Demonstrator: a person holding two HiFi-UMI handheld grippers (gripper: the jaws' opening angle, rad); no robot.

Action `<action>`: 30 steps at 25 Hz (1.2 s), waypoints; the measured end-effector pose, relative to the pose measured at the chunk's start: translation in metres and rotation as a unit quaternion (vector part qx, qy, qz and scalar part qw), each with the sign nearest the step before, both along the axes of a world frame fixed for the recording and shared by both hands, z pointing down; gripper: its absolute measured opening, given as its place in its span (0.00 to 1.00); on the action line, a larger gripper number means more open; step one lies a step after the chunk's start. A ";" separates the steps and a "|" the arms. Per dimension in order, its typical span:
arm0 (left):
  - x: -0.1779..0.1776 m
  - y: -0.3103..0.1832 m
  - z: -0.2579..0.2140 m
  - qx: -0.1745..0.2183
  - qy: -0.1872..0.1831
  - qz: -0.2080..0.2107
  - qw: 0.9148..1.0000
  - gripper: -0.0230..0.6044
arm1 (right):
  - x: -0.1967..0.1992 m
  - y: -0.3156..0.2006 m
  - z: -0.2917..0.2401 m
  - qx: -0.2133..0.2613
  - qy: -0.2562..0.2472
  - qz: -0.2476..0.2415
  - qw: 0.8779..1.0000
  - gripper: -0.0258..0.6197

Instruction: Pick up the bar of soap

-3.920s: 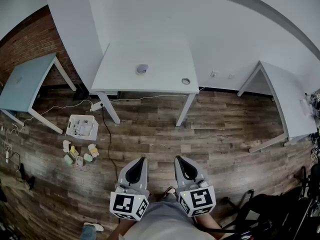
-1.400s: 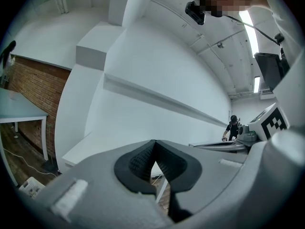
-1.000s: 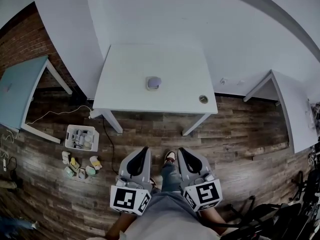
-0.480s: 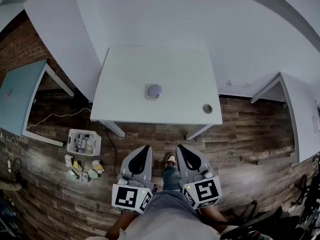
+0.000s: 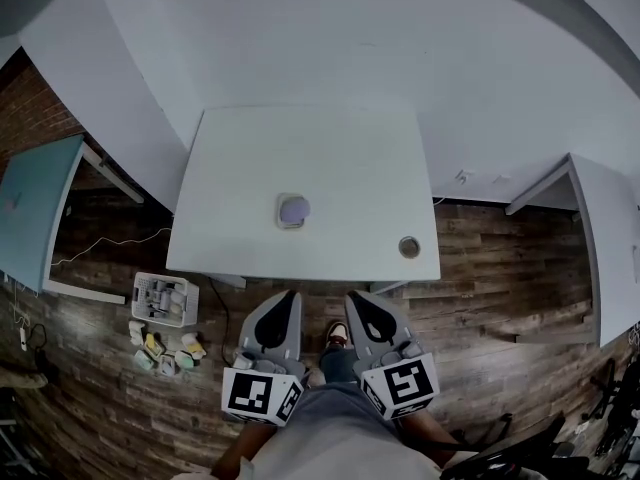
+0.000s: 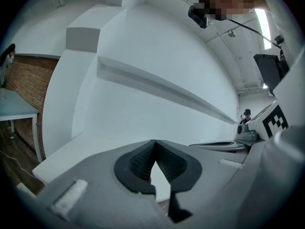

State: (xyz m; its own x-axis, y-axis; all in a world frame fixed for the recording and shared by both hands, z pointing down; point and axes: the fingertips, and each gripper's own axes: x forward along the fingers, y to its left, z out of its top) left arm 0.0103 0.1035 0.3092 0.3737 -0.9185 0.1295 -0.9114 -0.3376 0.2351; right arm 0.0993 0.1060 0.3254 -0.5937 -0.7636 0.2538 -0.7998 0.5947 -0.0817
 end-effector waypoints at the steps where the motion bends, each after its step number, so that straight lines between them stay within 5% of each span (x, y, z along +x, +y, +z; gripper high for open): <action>1: 0.003 -0.007 0.001 -0.002 0.000 -0.001 1.000 0.04 | 0.004 -0.007 0.002 -0.003 -0.001 -0.001 1.000 0.04; 14: 0.028 -0.058 0.011 -0.013 -0.009 -0.027 1.000 0.04 | 0.026 -0.065 0.008 -0.003 -0.009 -0.031 0.999 0.04; 30: 0.001 -0.095 0.009 -0.009 -0.006 -0.048 0.999 0.04 | 0.001 -0.105 0.010 -0.010 -0.014 -0.049 0.999 0.04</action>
State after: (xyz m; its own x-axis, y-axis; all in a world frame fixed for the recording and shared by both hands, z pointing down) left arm 0.0109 0.0081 0.3178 0.2832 -0.9473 0.1498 -0.9421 -0.2455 0.2285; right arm 0.1002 0.0014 0.3354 -0.6729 -0.6958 0.2514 -0.7346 0.6686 -0.1155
